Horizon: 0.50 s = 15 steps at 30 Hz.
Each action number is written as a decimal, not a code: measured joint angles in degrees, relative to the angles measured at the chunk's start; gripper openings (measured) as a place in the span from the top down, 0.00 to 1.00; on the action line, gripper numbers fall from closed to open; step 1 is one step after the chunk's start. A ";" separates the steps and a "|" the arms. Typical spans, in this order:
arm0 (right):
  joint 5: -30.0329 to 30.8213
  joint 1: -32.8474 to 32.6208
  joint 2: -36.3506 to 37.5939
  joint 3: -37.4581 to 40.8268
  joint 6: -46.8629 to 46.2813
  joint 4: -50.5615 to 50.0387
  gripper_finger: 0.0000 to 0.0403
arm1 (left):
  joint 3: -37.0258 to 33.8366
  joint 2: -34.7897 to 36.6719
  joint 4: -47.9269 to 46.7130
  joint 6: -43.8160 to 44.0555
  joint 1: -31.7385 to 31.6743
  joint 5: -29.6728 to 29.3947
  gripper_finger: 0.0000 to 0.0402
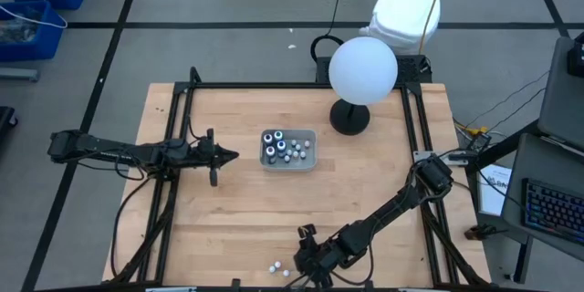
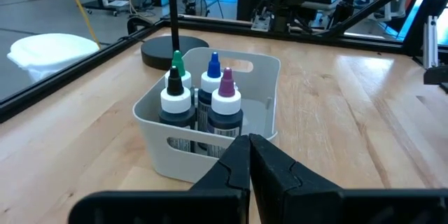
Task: Pick & Place food coloring
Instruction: Put the small yellow food coloring bottle into the gray bin
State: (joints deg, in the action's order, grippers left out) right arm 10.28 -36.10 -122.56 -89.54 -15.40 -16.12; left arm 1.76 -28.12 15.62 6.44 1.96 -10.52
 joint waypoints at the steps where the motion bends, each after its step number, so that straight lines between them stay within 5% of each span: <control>1: -0.02 0.01 0.00 0.30 0.00 0.20 0.54 | 0.00 0.00 0.00 0.00 0.00 0.00 0.97; 15: -0.05 0.13 0.00 1.35 0.02 2.14 0.59 | 0.00 0.00 0.00 -0.01 0.00 -0.02 0.97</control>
State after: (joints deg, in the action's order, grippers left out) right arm 10.23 -35.97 -122.56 -88.19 -15.38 -13.98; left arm 1.76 -28.12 15.62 6.43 1.96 -10.55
